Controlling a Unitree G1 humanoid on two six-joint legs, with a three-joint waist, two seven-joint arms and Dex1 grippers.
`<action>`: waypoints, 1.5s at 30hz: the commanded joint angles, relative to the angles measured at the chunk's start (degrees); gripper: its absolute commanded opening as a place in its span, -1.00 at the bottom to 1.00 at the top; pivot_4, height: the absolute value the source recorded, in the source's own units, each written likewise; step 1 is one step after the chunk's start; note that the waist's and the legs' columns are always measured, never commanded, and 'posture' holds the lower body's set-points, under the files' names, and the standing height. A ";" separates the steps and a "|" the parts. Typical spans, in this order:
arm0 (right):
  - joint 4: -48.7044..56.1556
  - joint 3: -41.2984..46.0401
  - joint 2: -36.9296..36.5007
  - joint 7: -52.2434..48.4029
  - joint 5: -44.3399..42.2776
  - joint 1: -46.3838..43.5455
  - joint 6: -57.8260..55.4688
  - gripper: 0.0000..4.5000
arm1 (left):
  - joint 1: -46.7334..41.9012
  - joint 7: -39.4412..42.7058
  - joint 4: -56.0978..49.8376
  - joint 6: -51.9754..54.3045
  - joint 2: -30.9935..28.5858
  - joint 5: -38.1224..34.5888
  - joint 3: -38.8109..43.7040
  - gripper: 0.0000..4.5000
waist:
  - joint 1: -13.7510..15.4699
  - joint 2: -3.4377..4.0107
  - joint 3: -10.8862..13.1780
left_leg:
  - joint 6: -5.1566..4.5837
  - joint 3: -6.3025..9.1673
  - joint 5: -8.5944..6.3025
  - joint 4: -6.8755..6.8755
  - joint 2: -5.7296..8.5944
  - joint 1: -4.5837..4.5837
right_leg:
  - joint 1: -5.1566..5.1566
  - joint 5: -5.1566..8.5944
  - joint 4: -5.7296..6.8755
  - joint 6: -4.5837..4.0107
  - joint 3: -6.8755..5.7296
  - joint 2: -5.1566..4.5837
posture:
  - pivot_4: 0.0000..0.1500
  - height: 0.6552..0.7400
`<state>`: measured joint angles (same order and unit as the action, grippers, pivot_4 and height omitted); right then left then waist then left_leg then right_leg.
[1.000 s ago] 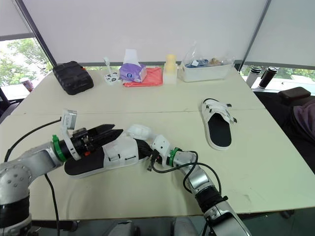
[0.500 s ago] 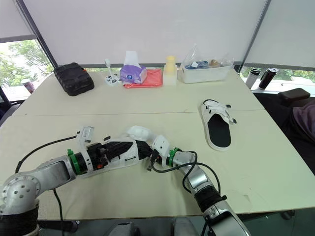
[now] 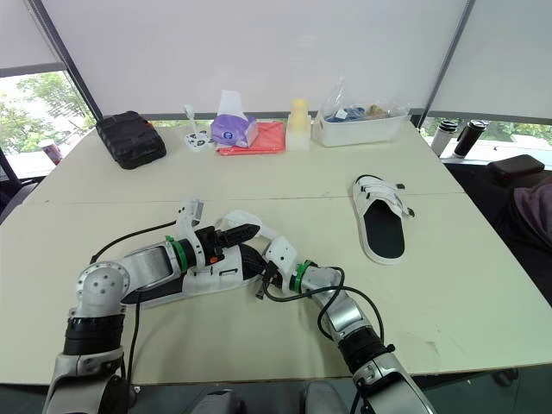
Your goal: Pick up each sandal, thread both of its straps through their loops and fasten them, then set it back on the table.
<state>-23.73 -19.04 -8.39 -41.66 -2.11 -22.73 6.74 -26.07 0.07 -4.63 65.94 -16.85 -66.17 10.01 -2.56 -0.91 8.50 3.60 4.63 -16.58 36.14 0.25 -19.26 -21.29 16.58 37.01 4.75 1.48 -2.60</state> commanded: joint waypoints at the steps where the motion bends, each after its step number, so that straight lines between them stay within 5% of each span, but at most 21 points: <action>1: -6.59 -1.61 -0.53 1.06 3.26 2.69 -3.72 -1.00 | -1.86 0.98 1.86 -1.41 1.32 3.61 -1.30 0.73 | 0.01 0.04 -0.04 | 0.01 0.00 0.01 0.00 0.00 0.00 | 0.01 0.00 0.00 0.01 0.00 -0.01 | 1.00 1.00; 9: -6.53 -1.44 -0.10 1.59 3.27 2.63 -3.85 -1.00 | -5.95 0.29 8.11 -3.32 5.07 9.77 0.80 -0.91 | -0.43 -0.01 -0.20 | 0.09 0.02 0.04 -0.04 0.02 -0.08 | -0.07 -0.02 -0.05 0.12 -0.03 -0.01 | 1.00 1.00; 10: -6.66 -1.47 -0.09 1.62 3.32 2.67 -3.76 -1.00 | -6.21 0.66 8.23 -2.74 5.08 9.17 1.62 -0.98 | -0.61 0.00 -0.20 | 0.09 0.01 0.05 -0.10 0.02 -0.10 | -0.10 -0.03 -0.06 0.11 -0.02 -0.01 | 1.00 1.00; 18: -7.12 -1.71 0.00 1.59 3.32 2.63 -3.66 -1.00 | -9.33 5.71 8.19 7.34 0.93 -5.58 11.27 -0.98 | -0.86 -0.06 -0.12 | 0.13 0.08 0.06 -0.22 -0.02 -0.12 | -0.16 0.00 -0.07 0.12 -0.07 0.00 | 1.00 1.00; 23: -7.56 -1.88 0.06 1.45 3.31 2.43 -3.50 -1.00 | -9.95 16.15 12.87 18.14 -12.09 -11.18 13.55 -0.98 | -1.53 0.00 0.21 | 0.14 0.11 0.07 -0.24 -0.01 -0.12 | -0.19 0.12 -0.06 0.32 -0.09 0.01 | 1.00 1.00; 28: -8.34 -2.09 0.20 1.17 3.29 2.05 -3.30 -1.00 | -9.13 32.95 12.41 18.70 -24.34 -4.16 4.96 -0.98 | -1.45 -0.12 0.47 | 0.20 0.12 0.09 -0.29 -0.01 -0.17 | -0.28 0.02 -0.06 0.08 -0.10 0.02 | 1.00 1.00; 35: -8.67 -2.50 0.07 0.73 3.38 1.72 -3.11 -1.00 | -11.93 56.97 13.91 9.61 -33.66 8.59 -11.45 -0.98 | -1.42 -0.17 0.48 | 0.52 0.07 0.28 -0.78 0.02 -0.21 | -0.52 0.15 -0.09 -0.18 -0.07 -0.05 | 1.00 1.00; 45: -7.68 -2.74 -0.73 0.31 3.45 2.59 -3.54 -1.00 | -18.48 71.52 27.44 1.75 -34.44 21.22 -17.89 -0.98 | -1.38 -0.20 0.48 | 0.66 0.07 0.39 -1.06 -0.03 -0.29 | -0.77 0.20 -0.04 -0.27 -0.06 -0.01 | 1.00 1.00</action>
<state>-23.93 -20.47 -6.95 -41.64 -2.06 -23.87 7.23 -42.64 69.58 21.56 68.78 -50.99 -46.06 -9.32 -3.93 -1.10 8.98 4.26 4.70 -16.20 35.07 0.22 -19.56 -22.06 16.79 36.98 4.50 1.41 -2.61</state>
